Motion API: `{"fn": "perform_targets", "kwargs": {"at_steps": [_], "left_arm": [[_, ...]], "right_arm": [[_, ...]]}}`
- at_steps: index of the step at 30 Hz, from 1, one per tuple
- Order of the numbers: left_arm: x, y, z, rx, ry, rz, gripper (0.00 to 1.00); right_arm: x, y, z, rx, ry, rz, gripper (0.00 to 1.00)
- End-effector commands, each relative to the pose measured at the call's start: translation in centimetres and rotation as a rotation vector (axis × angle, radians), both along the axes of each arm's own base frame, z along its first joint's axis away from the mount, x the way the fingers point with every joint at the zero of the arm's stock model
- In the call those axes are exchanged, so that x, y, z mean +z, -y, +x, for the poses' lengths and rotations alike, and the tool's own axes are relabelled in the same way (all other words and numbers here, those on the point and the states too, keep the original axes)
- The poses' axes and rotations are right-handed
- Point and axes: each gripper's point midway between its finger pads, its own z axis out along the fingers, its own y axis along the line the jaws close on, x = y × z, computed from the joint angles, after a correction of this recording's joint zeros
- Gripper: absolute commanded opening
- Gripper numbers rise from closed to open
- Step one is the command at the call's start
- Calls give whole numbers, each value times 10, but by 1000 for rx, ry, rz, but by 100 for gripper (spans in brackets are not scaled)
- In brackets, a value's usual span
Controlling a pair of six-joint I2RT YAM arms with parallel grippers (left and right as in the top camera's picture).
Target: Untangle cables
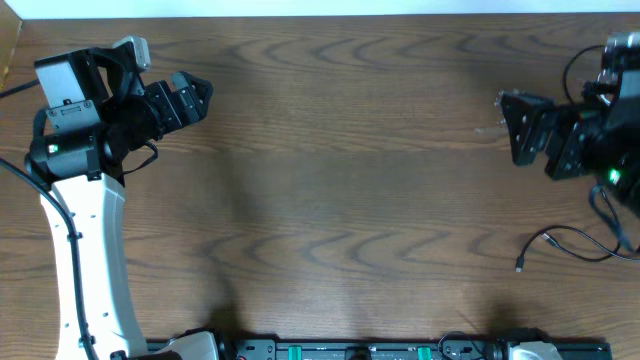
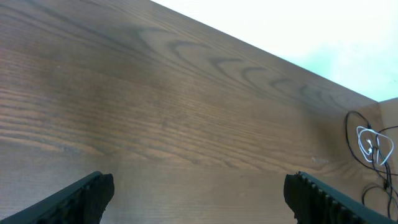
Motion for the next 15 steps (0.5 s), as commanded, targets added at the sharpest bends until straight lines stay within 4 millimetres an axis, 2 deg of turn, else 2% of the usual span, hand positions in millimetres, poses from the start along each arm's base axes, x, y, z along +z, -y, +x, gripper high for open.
{"fn": "perform_targets", "kwargs": {"at_steps": [1, 8, 9, 15], "left_arm": [[-6, -1, 0, -2, -12, 4, 92], [-6, -1, 0, -2, -12, 4, 92], [-6, -1, 0, -2, -12, 4, 92], [-6, -1, 0, -2, -12, 4, 92]], "right_arm": [[-22, 6, -6, -23, 43, -30, 99], [-67, 22, -9, -108, 174, -48, 99], [-80, 24, -10, -119, 204, -48, 99], [-114, 23, -8, -124, 356, -23, 99]]}}
